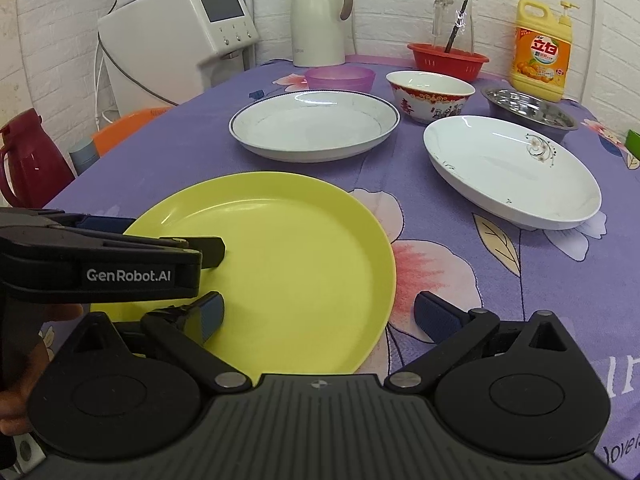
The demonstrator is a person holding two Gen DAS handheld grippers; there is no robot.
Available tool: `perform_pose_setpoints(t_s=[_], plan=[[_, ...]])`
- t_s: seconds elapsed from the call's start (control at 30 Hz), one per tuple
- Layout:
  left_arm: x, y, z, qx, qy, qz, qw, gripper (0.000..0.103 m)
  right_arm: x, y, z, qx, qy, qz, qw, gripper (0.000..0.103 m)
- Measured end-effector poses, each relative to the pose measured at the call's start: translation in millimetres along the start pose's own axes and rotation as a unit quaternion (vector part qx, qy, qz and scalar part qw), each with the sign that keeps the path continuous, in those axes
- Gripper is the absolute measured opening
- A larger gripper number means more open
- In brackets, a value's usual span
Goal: Organize plates and bowls
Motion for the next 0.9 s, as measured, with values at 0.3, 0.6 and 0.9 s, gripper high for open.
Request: perform_pose_setpoints(t_s=[0.3,0.6,0.9], plan=[[1.2,-0.1,17.5,0.014,0.005,0.001,0.9999,0.075,2.0,-5.7,-11.9,0.016,-0.003,0.018,1.000,0.103],[-9.5,26.1,42.0,0.046,0.024,-0.011,0.9986,0.076,-4.8,-5.4,20.3,0.041,0.029,0.020,0.999,0.103],[-32.0,6.5,22.8,0.048,0.008,0.028,0.9984,0.082,-6.0,-7.0,47.6,0.023,0.066,0.021,0.997,0.103]])
Point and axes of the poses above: each gripper's, at about its wrist camera, not at the fingertips, and y roughly the way its jaws point, z to its right, x to its underside, the point moved 4 cm from there along y, roughly the way its jaws point, and after that the axes turned 13 degrees about x, right-handed, at the moved point
